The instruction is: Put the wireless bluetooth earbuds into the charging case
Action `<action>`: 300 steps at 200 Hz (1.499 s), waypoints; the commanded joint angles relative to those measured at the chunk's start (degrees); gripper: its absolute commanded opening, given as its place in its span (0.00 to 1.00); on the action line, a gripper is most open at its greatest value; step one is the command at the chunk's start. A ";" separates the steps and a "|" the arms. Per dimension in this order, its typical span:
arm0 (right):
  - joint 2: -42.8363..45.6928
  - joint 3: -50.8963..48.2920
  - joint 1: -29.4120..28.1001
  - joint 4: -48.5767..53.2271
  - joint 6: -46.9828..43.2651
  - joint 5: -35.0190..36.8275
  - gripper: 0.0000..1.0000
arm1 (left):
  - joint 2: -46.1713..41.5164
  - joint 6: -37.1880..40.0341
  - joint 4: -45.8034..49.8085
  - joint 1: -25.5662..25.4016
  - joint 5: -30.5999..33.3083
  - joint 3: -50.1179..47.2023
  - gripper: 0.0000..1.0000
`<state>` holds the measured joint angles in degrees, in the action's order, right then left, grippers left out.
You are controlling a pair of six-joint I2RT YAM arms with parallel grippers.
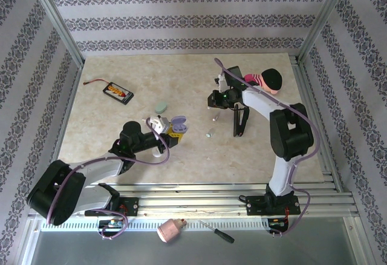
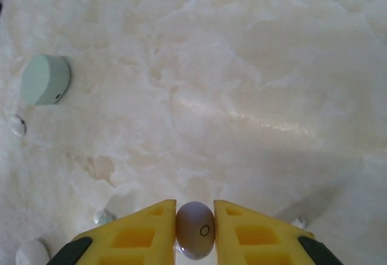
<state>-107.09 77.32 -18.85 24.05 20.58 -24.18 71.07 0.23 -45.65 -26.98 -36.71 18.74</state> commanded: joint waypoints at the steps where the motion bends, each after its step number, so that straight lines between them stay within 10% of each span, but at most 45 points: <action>1: 5.74 -2.27 -2.14 1.57 -0.81 2.67 0.20 | 1.92 2.16 -3.15 0.44 6.23 2.06 0.13; 151: 14.26 1.06 -19.38 3.43 0.17 1.81 0.20 | 11.16 2.30 -11.35 0.43 8.48 4.11 0.12; 300: 13.17 3.44 -21.72 3.19 0.47 4.60 0.20 | 13.04 1.17 -13.04 0.43 7.71 4.43 0.11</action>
<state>-93.41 78.41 -39.55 27.62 20.82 -20.12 83.96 1.28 -57.14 -26.98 -28.45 21.78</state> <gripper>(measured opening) 0.201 0.347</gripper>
